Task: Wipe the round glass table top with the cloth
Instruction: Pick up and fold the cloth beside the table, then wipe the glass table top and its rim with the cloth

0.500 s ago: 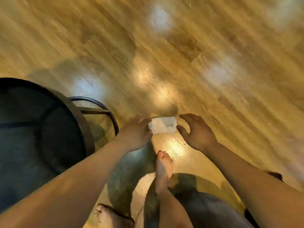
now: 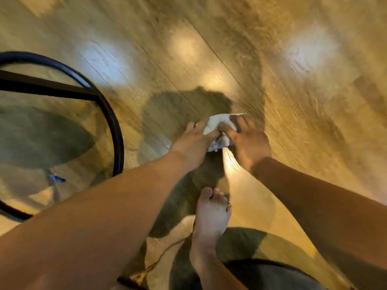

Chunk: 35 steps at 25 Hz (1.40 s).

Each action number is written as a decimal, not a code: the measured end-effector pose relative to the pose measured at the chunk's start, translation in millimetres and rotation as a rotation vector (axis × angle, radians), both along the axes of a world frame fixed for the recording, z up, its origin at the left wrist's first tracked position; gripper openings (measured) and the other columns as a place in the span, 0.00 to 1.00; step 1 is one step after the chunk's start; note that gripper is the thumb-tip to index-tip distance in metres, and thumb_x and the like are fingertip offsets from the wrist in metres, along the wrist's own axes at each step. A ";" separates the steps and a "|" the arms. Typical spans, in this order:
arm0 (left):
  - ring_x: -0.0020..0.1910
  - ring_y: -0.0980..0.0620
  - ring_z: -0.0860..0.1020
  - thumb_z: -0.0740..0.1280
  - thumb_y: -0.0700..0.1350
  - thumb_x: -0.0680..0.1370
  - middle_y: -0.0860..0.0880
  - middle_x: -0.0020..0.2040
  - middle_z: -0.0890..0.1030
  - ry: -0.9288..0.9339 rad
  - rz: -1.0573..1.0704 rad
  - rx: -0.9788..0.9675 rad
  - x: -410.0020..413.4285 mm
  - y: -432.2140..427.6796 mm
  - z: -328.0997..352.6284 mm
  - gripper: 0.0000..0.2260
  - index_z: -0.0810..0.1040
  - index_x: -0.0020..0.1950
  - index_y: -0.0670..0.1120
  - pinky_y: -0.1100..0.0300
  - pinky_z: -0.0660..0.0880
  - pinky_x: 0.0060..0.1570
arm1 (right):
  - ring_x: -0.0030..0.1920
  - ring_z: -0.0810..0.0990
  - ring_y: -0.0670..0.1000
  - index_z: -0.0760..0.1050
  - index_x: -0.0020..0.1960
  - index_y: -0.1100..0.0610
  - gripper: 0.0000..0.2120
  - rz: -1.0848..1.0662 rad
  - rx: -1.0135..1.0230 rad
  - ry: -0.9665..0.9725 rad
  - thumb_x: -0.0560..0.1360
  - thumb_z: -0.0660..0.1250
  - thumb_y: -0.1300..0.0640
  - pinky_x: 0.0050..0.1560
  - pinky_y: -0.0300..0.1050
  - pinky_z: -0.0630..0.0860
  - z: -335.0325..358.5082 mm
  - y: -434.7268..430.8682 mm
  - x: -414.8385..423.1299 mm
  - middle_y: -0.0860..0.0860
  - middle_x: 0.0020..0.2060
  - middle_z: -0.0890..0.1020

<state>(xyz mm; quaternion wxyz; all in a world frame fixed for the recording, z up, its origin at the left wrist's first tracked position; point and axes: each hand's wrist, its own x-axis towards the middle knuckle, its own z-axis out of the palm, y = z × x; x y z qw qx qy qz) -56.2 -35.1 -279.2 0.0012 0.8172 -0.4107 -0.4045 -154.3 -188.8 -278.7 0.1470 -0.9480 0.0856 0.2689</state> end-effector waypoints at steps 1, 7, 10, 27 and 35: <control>0.70 0.39 0.61 0.64 0.42 0.78 0.43 0.77 0.57 0.042 0.104 -0.036 -1.4 -1.5 4.0 0.28 0.62 0.76 0.57 0.50 0.64 0.67 | 0.71 0.65 0.62 0.67 0.72 0.48 0.25 0.001 -0.029 -0.010 0.76 0.66 0.54 0.63 0.56 0.70 2.0 -1.3 6.7 0.58 0.70 0.69; 0.53 0.56 0.77 0.77 0.48 0.69 0.56 0.53 0.77 0.354 1.224 -0.331 0.0 19.2 152.8 0.25 0.73 0.64 0.54 0.73 0.71 0.42 | 0.50 0.81 0.60 0.76 0.61 0.56 0.15 -0.087 0.346 0.004 0.76 0.70 0.54 0.49 0.49 0.76 126.3 11.2 32.3 0.57 0.51 0.82; 0.47 0.57 0.77 0.72 0.61 0.65 0.55 0.43 0.77 0.299 1.353 -0.434 6.2 69.7 268.6 0.15 0.78 0.47 0.57 0.64 0.76 0.46 | 0.46 0.81 0.45 0.77 0.56 0.45 0.10 -0.263 0.694 -0.035 0.75 0.71 0.50 0.45 0.34 0.73 244.4 54.8 22.4 0.45 0.47 0.83; 0.51 0.55 0.82 0.77 0.48 0.70 0.57 0.47 0.83 0.534 1.919 -0.871 -70.8 422.4 490.1 0.10 0.83 0.49 0.56 0.58 0.81 0.47 | 0.49 0.75 0.26 0.73 0.60 0.44 0.09 0.061 0.778 -0.127 0.80 0.61 0.51 0.43 0.20 0.69 482.6 374.7 81.3 0.25 0.46 0.77; 0.59 0.57 0.75 0.63 0.56 0.79 0.57 0.59 0.78 -0.239 1.276 -0.538 -69.0 381.2 376.3 0.14 0.71 0.63 0.56 0.48 0.75 0.59 | 0.41 0.77 0.50 0.72 0.60 0.54 0.11 0.078 0.322 -0.247 0.79 0.63 0.55 0.36 0.26 0.68 392.8 346.6 96.8 0.47 0.45 0.78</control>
